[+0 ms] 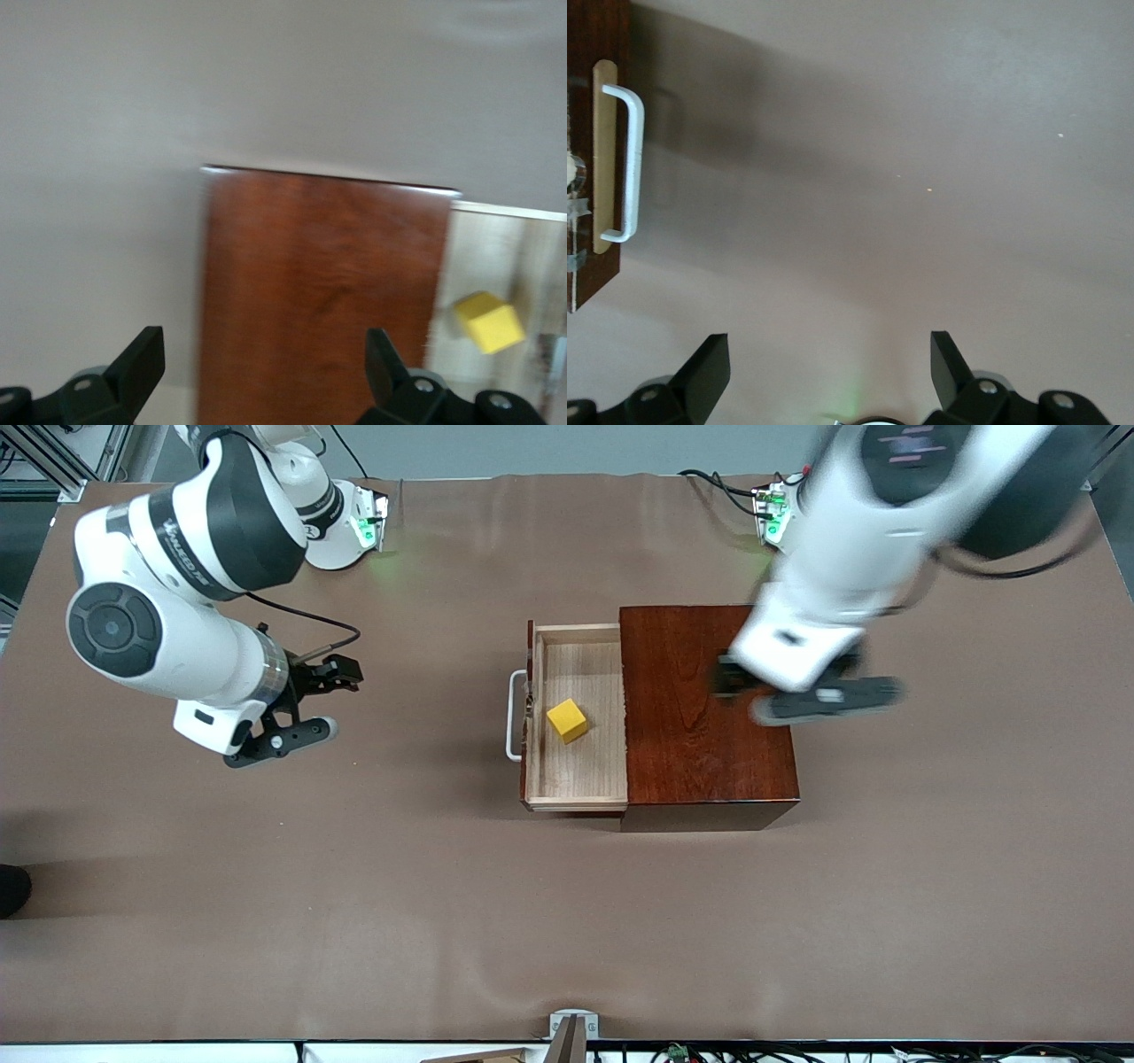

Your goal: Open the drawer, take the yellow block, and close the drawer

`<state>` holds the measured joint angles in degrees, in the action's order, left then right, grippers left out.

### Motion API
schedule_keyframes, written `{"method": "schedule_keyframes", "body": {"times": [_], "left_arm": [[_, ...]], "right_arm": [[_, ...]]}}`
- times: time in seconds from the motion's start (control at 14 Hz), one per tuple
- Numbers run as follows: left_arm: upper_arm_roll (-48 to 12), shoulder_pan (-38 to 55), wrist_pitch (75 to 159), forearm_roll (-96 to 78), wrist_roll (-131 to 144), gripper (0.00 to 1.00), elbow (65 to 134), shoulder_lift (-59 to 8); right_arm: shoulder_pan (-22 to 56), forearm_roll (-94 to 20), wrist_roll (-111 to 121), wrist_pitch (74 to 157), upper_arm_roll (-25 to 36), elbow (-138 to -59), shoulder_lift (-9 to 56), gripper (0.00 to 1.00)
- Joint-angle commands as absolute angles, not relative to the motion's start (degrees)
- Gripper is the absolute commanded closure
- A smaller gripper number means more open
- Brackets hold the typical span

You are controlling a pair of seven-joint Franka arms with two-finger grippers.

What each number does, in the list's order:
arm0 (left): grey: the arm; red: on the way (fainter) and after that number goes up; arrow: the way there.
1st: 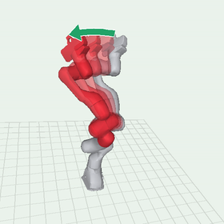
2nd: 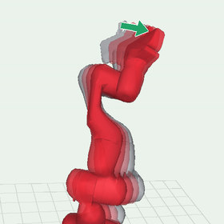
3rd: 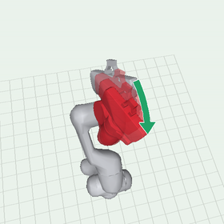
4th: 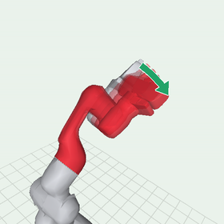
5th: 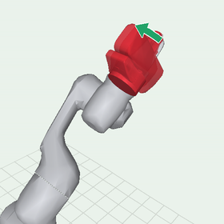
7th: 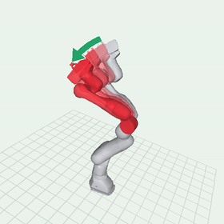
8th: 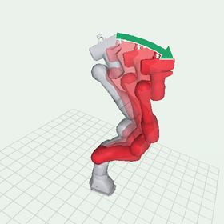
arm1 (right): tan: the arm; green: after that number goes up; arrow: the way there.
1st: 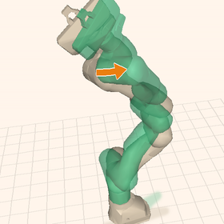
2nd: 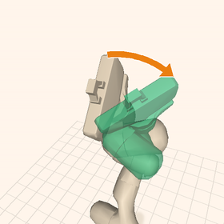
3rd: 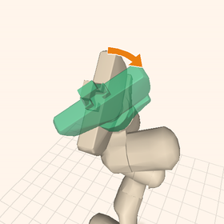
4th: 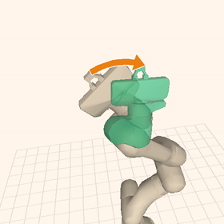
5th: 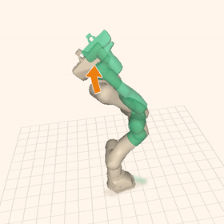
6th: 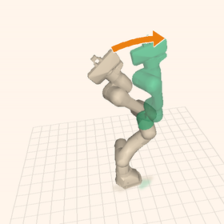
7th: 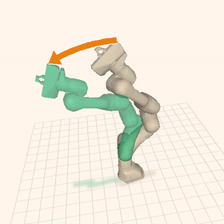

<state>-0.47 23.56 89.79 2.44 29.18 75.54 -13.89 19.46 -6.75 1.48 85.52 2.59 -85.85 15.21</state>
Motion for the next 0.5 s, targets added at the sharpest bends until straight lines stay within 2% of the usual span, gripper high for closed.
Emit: {"method": "schedule_keyframes", "body": {"times": [0.0, 0.43], "left_arm": [[-1.2, 15.4, 90.1, 1.0, 19.2, 0.00, 82.1, -8.6], [-1.2, 8.4, 89.7, -0.3, 8.7, 0.00, 86.5, -6.3]], "right_arm": [[21.3, -8.4, 0.5, 85.9, 3.1, -84.3, 15.5, 0.00], [25.3, -10.2, -16.8, 87.8, 3.1, -84.3, 15.5, 0.00]]}}
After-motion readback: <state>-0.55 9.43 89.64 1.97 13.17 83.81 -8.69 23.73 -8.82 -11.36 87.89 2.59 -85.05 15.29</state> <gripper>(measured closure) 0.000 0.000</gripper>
